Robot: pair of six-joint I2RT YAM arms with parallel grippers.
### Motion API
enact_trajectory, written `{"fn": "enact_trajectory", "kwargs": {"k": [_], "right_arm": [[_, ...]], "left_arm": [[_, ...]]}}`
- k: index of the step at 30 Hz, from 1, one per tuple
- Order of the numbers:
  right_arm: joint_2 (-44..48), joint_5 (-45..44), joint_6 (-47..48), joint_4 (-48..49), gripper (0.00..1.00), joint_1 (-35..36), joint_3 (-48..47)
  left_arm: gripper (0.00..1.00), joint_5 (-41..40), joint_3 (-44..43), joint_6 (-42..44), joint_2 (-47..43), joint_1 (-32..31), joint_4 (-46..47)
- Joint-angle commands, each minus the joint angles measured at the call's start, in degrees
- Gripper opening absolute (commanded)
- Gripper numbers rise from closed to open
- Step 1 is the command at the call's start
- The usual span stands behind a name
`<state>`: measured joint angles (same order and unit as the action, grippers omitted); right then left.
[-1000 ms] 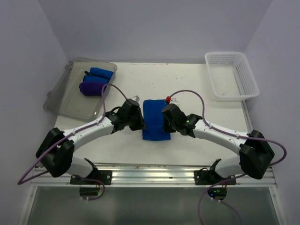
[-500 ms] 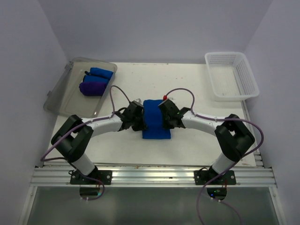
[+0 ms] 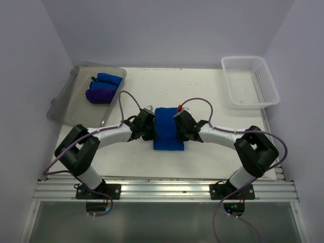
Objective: Roll the towels
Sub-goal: Roll the towel
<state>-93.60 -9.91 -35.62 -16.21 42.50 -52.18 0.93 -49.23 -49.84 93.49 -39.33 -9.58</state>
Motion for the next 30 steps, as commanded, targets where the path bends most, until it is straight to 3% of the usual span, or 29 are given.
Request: {"fn": "enact_trajectory", "kwargs": {"k": [1,8,15,21,26,30], "right_arm": [[3.5,2.2,-4.3,1.0,0.11,2.1,6.3],[10.5,1.9,-15.0,2.9,0.11,10.0,11.6],[16.0,-3.6,-11.1,-4.3,0.15,10.8,5.2],[11.3,-2.3,-7.5,-4.4,0.16,10.7,2.3],[5.6,-4.6,-8.2,-0.3,0.15,10.7,4.5],[3.6,-3.8,-7.9,0.7,0.14,10.8,5.4]], "left_arm": [[0.07,-3.0,1.8,2.2,-3.8,0.5,-1.4],[0.12,-2.9,0.1,4.8,-3.0,0.5,-2.8],[0.14,-2.9,-4.8,6.0,-5.3,0.5,-6.9],[0.17,0.6,-2.9,4.3,-10.0,0.4,-7.6],[0.16,7.9,2.0,1.3,-7.0,0.0,0.0],[0.15,7.8,3.1,1.5,-2.8,-0.3,1.6]]}}
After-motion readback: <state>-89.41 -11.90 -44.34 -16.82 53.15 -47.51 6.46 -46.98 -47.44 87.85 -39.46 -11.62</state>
